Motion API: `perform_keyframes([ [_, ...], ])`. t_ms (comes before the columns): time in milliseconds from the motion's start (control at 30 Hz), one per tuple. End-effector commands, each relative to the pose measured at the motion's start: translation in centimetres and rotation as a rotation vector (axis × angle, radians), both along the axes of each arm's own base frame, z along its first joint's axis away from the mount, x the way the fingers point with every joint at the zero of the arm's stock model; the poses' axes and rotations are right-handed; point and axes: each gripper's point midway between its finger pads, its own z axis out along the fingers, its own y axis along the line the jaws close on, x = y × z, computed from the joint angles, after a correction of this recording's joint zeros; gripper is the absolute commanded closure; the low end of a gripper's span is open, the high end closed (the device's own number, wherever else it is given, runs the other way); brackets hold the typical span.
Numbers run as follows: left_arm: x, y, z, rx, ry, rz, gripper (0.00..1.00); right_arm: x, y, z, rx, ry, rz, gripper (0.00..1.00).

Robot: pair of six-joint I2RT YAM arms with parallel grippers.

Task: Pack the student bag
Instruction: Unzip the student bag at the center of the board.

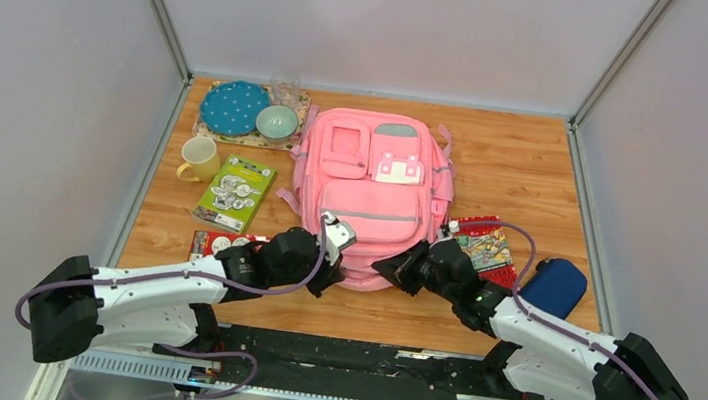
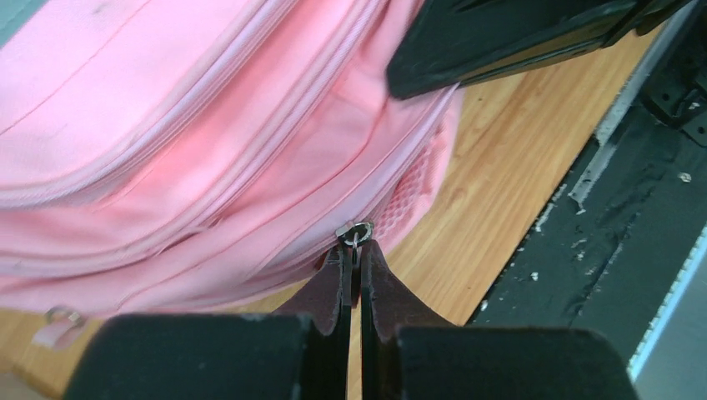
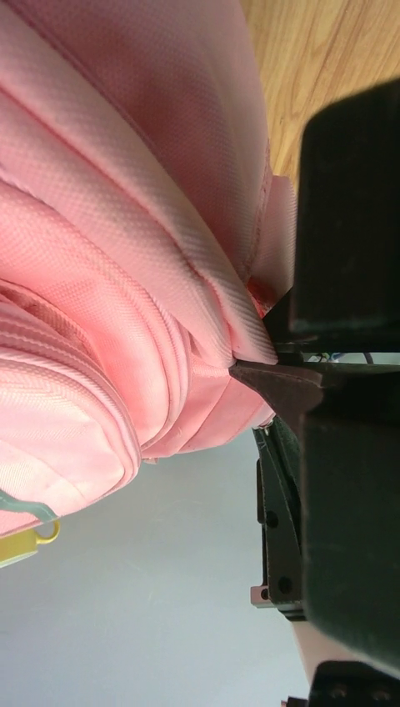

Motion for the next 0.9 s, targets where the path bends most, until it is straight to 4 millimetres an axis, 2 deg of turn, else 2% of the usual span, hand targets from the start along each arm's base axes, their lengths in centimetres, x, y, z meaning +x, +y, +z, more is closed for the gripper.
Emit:
perform_keyframes([
  [0, 1.8, 5.2, -1.7, 0.182, -0.082, 0.143, 1.00, 2.8, -2.9, 0.3, -0.107, -0.100, -0.139, 1.00],
  [167, 3.7, 10.0, -3.2, 0.285, -0.062, 0.337, 1.00, 3.0, -2.9, 0.9, -0.106, -0.123, -0.135, 1.00],
  [300, 4.6, 12.3, -4.1, 0.338, -0.052, 0.432, 1.00, 2.9, -2.8, 0.9, -0.107, -0.122, -0.124, 1.00],
  [400, 4.2, 12.1, -4.3, 0.337, -0.043, 0.397, 1.00, 3.0, -2.9, 0.9, -0.110, -0.127, -0.130, 1.00],
  [533, 1.6, 9.9, -4.8, 0.271, 0.015, 0.189, 1.00, 3.3, -3.5, 1.2, -0.126, -0.145, -0.149, 1.00],
  [600, 1.1, 8.6, -3.9, 0.205, 0.016, 0.137, 1.00, 3.7, -3.7, 1.5, -0.127, -0.154, -0.159, 1.00],
  [633, 0.0, 7.5, -3.4, 0.159, 0.048, 0.062, 1.00, 3.8, -3.9, 1.5, -0.133, -0.159, -0.159, 1.00],
  [700, -0.7, 6.6, -2.1, 0.111, 0.051, 0.002, 1.00, 4.4, -4.2, 1.9, -0.127, -0.165, -0.166, 1.00],
  [800, -1.4, 6.2, -1.7, 0.100, 0.079, -0.034, 1.00, 5.1, -4.8, 2.5, -0.127, -0.187, -0.171, 1.00],
  [867, -2.2, 6.0, -2.1, 0.135, 0.145, -0.065, 1.00, 5.2, -5.3, 2.2, -0.164, -0.182, -0.156, 1.00],
])
